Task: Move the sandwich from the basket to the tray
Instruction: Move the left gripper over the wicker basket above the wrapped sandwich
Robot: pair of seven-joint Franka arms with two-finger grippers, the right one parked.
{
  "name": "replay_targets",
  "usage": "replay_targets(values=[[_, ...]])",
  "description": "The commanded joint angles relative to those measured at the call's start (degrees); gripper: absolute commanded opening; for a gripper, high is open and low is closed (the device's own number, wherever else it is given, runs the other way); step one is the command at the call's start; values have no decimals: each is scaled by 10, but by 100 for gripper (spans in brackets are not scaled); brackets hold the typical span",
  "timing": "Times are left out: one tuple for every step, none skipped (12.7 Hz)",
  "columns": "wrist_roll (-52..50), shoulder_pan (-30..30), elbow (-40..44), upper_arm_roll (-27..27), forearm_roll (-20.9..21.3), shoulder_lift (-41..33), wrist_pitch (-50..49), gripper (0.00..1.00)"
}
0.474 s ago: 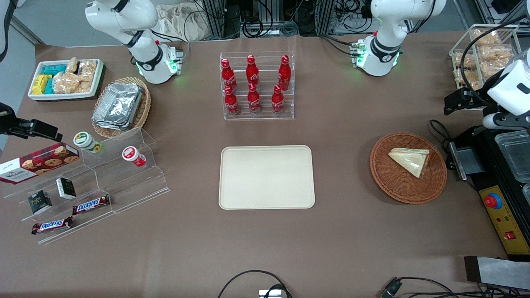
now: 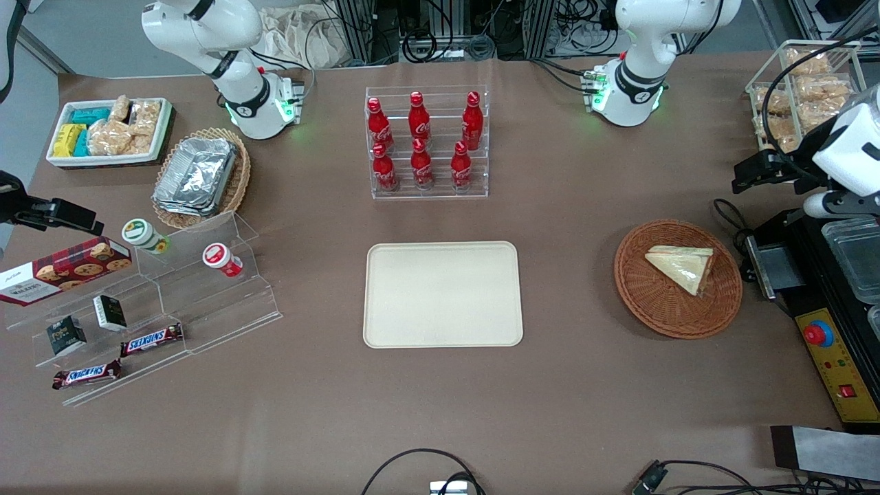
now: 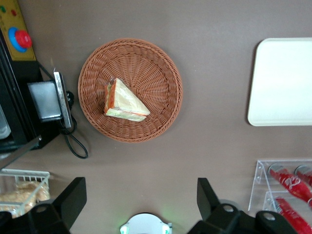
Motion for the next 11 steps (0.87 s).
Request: replay_targets(values=[[-67, 3, 13, 7, -8, 29, -3, 100], [-89, 2, 6, 16, -9, 34, 1, 100], [-94, 3, -5, 19, -8, 42, 5, 100], [-96, 3, -29, 29, -8, 43, 26, 100], [-107, 2, -73, 44, -8, 36, 61, 100], [-117, 2, -124, 53, -9, 22, 110, 100], [-118, 2, -175, 68, -9, 11, 161, 100], [-118, 2, -212, 83, -12, 4, 198, 100], [-122, 2, -242, 89, -13, 2, 230, 100], [-142, 2, -270, 92, -13, -2, 264, 100], [-164, 2, -302, 92, -13, -9, 298, 100]])
